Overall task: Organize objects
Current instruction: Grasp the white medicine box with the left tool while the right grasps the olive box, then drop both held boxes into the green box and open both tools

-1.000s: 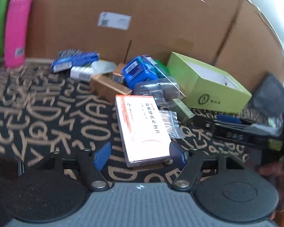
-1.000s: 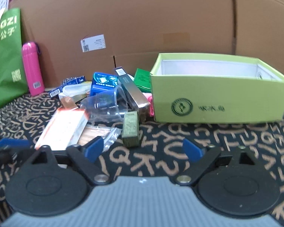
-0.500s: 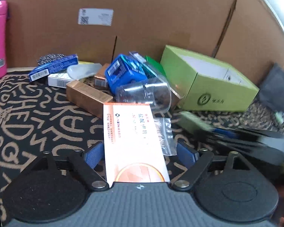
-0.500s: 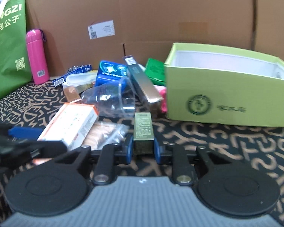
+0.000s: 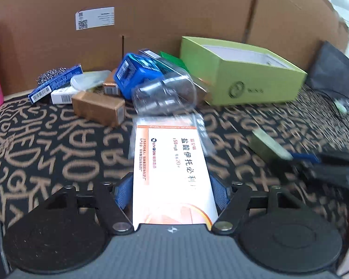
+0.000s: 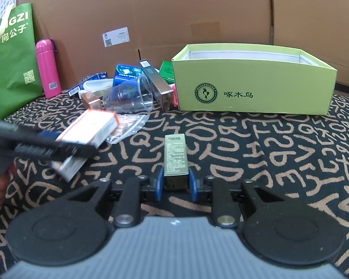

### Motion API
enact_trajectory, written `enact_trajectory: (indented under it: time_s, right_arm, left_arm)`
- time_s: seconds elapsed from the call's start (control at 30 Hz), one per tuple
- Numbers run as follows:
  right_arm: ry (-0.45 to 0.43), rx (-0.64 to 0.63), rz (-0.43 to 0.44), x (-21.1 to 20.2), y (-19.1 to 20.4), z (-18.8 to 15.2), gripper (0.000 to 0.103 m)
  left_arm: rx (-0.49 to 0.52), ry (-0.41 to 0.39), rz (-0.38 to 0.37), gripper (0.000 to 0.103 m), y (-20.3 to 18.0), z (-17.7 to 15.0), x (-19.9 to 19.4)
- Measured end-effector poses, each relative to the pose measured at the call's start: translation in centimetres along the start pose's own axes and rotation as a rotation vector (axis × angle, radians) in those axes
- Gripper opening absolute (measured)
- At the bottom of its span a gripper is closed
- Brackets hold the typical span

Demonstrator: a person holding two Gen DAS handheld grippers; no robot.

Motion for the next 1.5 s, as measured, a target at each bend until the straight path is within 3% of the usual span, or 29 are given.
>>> enact_trajectory:
  time_s: [0.2, 0.33, 0.67, 0.73, 0.8, 0.87, 1.0, 1.17, 1.37, 1.5]
  right_arm:
    - [-0.005, -0.008, -0.006, 0.0, 0.3, -0.1, 0.025]
    - [-0.031, -0.019, -0.034, -0.1, 0.5, 0.6, 0.042]
    - [-0.016, -0.049, -0.022, 1.4, 1.4, 1.4, 0.042]
    - [-0.005, -0.049, -0.020, 1.7, 1.4, 1.4, 0.042]
    - [0.012, -0.047, -0.018, 2.1, 1.4, 1.4, 0.037]
    - [0.023, -0.042, 0.000, 2.2, 1.3, 1.3, 0.024]
    - [0.002, -0.044, 0.012, 1.7, 1.3, 1.4, 0.022]
    - [-0.073, -0.033, 0.023, -0.8, -0.1, 3.2, 0.022]
    - [-0.216, -0.042, -0.031, -4.4, -3.9, 8.7, 0.022]
    - [-0.279, -0.061, -0.113, -5.0, -6.8, 12.8, 0.022]
  left_arm:
    - [-0.028, -0.025, 0.044, 0.081, 0.3, 0.1, -0.7]
    - [-0.029, -0.037, 0.045, 0.082, 0.4, 1.1, -0.3]
    - [-0.004, -0.006, 0.062, 0.082, 0.3, 0.4, 0.7]
    - [0.005, -0.009, 0.053, 0.081, 0.1, 0.5, 0.8]
    - [0.018, -0.010, 0.043, 0.070, -0.1, 0.4, 0.9]
    - [0.045, -0.010, 0.048, 0.070, -0.4, 0.4, 0.8]
    - [0.029, -0.012, -0.031, 0.070, -1.2, 0.8, -0.1]
    - [0.073, -0.096, -0.111, 0.070, -3.3, 4.4, -2.3]
    - [0.105, -0.198, -0.207, 0.070, -6.0, 12.1, -3.0]
    - [0.106, -0.245, -0.163, 0.070, -7.6, 17.5, -0.6]
Point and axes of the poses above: each gripper's, at about its wrist camera, not at the fingertips, and x roughly the way its jaws point, y to its left, z to its top, the point moved 8 cm from there along x, roughly the way its jaws point, and after that the axes turned 6 degrees about y, right-handed, at the moved point
